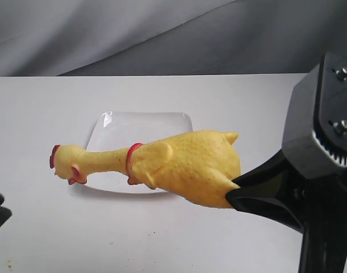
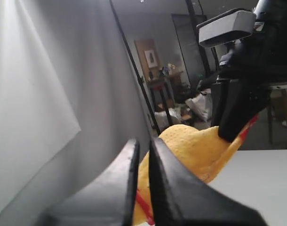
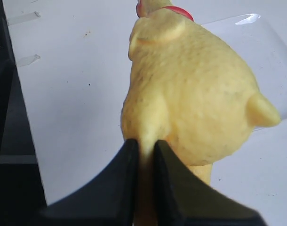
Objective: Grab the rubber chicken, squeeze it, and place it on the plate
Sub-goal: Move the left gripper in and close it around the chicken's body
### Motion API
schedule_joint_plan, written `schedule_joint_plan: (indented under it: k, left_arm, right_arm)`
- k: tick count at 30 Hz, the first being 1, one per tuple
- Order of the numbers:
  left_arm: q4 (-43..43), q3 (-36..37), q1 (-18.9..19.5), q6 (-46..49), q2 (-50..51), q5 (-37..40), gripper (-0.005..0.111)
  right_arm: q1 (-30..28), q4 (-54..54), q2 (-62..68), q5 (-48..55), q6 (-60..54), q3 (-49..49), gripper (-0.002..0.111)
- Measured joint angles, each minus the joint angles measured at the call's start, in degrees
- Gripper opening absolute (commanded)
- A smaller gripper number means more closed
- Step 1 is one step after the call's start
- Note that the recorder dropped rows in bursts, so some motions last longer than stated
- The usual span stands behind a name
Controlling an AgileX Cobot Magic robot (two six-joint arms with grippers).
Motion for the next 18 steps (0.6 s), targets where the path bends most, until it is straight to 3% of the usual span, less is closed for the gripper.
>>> schedule_joint_plan:
  k: [3, 6, 12, 18]
  left_arm:
    - [5.9, -5.9, 0.0, -5.2, 7.3, -2.2, 0.060]
    - [12.3, -13.7, 0.0, -11.5, 15.8, -6.8, 0.078]
    - [31.4, -28.5, -1.5, -22.2, 31.0, -10.0, 0.078]
    - [34.9, -34.9, -8.6, -20.5, 41.4, -5.0, 0.078]
  right_arm:
    - [0.0, 0.1, 0.0, 0.0, 0.0, 0.0, 0.000]
    - [0.0, 0.5, 0.0, 0.0, 0.0, 0.0, 0.000]
    - [0.0, 2.4, 0.0, 0.0, 0.0, 0.0, 0.000]
    - [0.0, 2.8, 0.0, 0.8, 0.0, 0.0, 0.000]
